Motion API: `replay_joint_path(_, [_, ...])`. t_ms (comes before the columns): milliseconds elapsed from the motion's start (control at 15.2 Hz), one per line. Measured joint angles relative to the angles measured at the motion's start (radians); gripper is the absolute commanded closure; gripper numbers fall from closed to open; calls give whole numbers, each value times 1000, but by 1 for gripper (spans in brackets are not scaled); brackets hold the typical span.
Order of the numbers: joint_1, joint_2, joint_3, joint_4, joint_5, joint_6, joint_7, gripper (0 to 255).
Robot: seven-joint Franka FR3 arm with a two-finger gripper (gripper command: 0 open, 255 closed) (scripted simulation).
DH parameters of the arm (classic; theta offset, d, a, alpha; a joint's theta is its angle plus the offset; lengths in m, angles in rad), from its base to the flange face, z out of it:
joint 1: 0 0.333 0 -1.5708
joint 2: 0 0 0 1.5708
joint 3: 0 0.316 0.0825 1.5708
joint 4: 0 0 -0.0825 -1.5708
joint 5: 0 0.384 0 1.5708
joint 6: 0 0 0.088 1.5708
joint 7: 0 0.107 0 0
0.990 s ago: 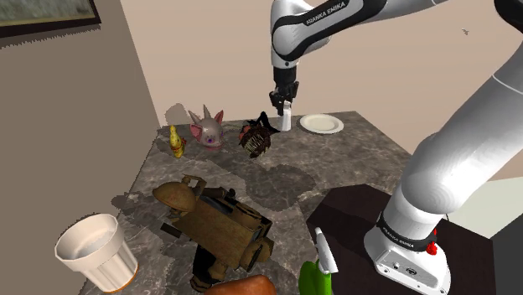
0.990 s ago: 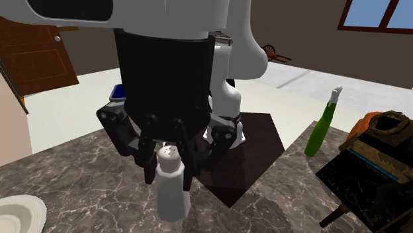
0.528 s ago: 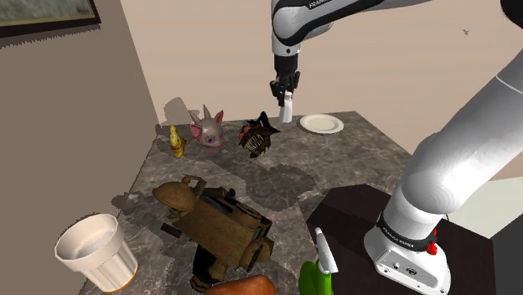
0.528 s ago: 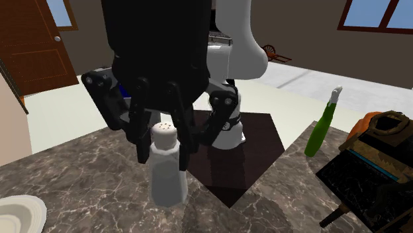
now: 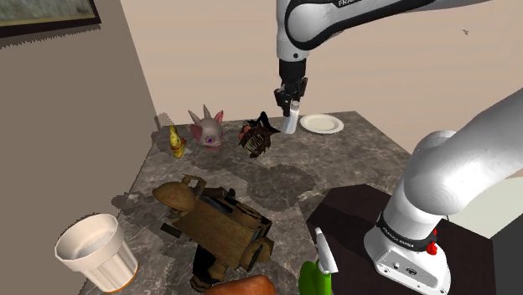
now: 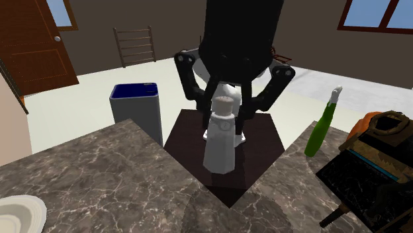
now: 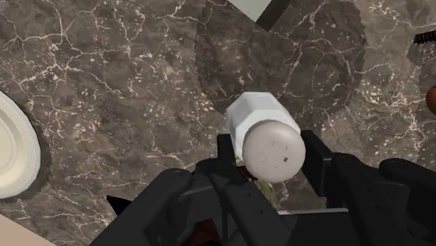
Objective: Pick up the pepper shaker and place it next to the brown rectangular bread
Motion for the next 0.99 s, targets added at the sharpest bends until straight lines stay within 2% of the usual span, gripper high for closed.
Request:
replay_joint_path(462, [63, -215, 88, -146, 65, -77, 105, 255])
replay_joint_path(990, [169, -399, 225, -233, 189, -180, 263, 255])
